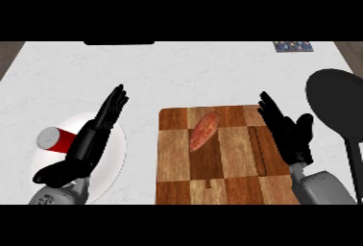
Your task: Pick the sweet potato from the cutting board and place it in the pan
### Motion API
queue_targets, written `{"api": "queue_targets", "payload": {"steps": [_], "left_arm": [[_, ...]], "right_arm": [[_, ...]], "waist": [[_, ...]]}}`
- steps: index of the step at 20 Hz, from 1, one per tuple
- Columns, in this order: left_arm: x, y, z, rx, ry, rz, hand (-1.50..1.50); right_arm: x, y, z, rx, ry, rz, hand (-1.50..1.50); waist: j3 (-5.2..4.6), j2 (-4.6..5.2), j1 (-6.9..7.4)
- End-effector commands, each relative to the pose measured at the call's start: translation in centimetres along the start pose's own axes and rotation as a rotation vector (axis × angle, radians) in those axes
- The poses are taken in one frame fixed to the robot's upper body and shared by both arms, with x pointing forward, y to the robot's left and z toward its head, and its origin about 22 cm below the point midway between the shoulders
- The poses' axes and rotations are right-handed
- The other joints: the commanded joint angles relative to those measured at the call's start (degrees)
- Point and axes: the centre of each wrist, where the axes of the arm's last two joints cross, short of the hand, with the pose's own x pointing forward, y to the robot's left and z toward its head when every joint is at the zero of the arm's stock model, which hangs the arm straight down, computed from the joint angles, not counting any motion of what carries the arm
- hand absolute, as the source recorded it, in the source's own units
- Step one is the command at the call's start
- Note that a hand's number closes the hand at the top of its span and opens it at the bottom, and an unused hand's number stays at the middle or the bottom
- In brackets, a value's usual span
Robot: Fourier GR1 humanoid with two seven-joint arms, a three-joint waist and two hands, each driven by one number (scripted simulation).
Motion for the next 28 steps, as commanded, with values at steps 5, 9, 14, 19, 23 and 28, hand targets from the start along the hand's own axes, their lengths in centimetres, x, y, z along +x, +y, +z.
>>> {"api": "queue_targets", "payload": {"steps": [5,9,14,19,23,28], "left_arm": [[-0.4,6.3,0.3,0.279,0.203,0.014,0.0],[-1.6,6.2,1.1,0.359,0.335,0.058,0.0],[0.0,8.5,1.5,0.379,0.336,0.062,0.0],[-0.1,6.6,0.1,0.37,0.339,0.077,0.0],[1.3,6.5,-0.9,0.351,0.324,0.079,0.0],[0.3,6.9,-1.4,0.347,0.327,0.061,0.0]], "right_arm": [[10.2,-0.3,-2.2,-0.091,-0.471,-0.14,1.5],[6.5,-0.8,-0.3,-0.396,-0.444,0.2,1.5],[2.5,0.4,6.2,-0.389,-0.346,0.37,-1.5],[6.4,-2.1,9.0,-0.312,-0.333,0.618,-1.5],[10.2,-1.8,8.3,-0.272,-0.319,0.665,-1.5],[13.3,-1.1,5.8,-0.198,-0.171,0.857,-1.5]], "waist": [[0.59,-0.59,2.45],[0.31,-1.29,-0.29],[0.39,-1.11,-0.28],[0.37,-0.79,0.32],[0.48,-0.53,1.49],[0.42,-0.25,2.25]]}}
